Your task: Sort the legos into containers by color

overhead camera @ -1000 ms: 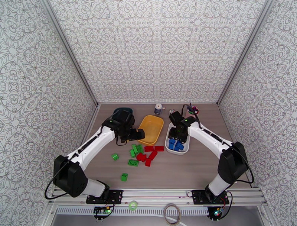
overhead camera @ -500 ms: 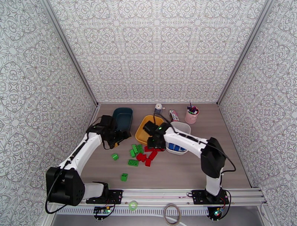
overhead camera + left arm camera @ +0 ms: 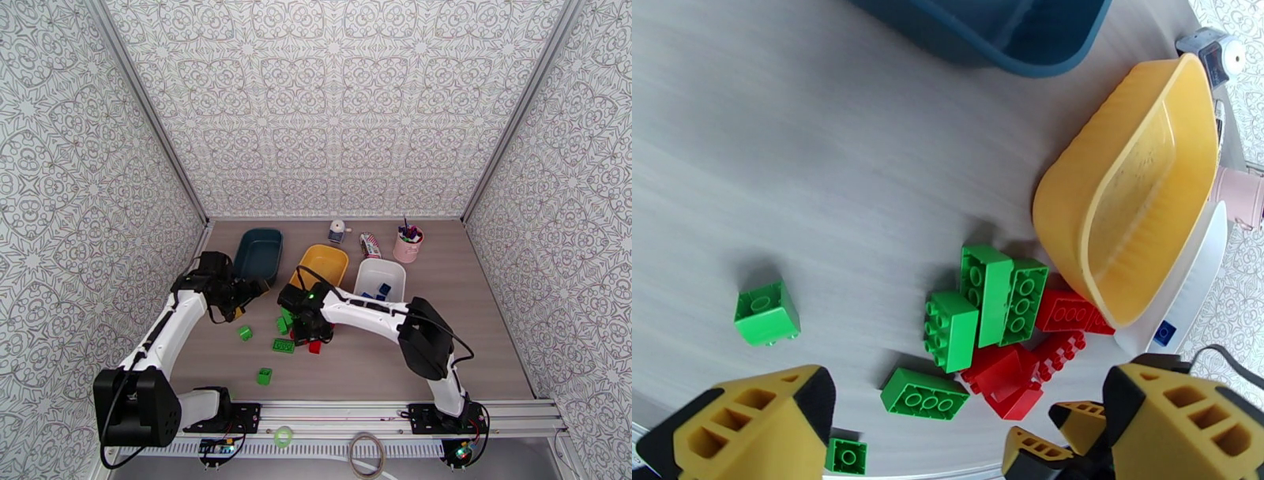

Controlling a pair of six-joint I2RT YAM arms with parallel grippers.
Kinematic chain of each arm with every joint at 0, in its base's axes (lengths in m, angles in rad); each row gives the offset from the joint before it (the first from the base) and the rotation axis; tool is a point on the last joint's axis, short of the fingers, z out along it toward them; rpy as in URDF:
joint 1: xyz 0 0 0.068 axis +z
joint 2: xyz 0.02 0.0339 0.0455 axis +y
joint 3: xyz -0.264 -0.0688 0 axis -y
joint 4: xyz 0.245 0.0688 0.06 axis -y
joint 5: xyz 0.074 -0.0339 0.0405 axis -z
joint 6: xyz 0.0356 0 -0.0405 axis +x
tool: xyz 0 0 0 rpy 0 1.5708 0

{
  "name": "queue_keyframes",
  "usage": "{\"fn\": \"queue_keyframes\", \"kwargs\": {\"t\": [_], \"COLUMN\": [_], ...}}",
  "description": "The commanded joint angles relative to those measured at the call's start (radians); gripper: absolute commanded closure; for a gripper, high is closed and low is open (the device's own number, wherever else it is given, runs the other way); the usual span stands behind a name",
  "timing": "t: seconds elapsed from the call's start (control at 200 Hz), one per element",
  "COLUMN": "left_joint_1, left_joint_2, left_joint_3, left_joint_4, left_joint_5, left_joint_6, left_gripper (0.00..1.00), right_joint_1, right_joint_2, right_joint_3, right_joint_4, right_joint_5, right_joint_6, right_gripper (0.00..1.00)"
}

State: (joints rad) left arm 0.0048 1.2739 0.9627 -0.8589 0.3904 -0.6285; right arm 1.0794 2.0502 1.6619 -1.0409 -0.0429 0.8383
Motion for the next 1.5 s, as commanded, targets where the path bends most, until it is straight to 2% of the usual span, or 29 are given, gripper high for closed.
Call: {"fn": "queue_keyframes", "kwargs": {"t": [0.0,0.91,1.235,1.496], "left_joint_1": [0.011,-0.011,-0.019,-0.022], "left_joint_2": [-0.022,-0.039,-0.038,-0.034], "left_joint_3": [-0.012,-0.024,-0.021,-0.013], "left_joint_4": [0.013,0.012,0.011,0.003], "left_joint_5": [0.024,0.05,0.047,0.041], "left_joint_6": [0.003,0.018,0.013,0.016], "left_gripper": [0.04,0.05,0.05,0.04], "right_joint_1": [0.013,0.005,0.002,-0.006], "right_joint_2": [0.032,0.071,0.06,0.092], "right_joint_3": [0.016,-0.023,-0.031,0.01], "right_joint_4": [-0.023,-0.059,-0.043,-0.033], "right_joint_5": [-0.014,0.04,0.05,0.049], "right_joint_6": [0.045,0.14,0.138,0.113], "right_gripper": [0.44,0.52,0.5,0.44]}}
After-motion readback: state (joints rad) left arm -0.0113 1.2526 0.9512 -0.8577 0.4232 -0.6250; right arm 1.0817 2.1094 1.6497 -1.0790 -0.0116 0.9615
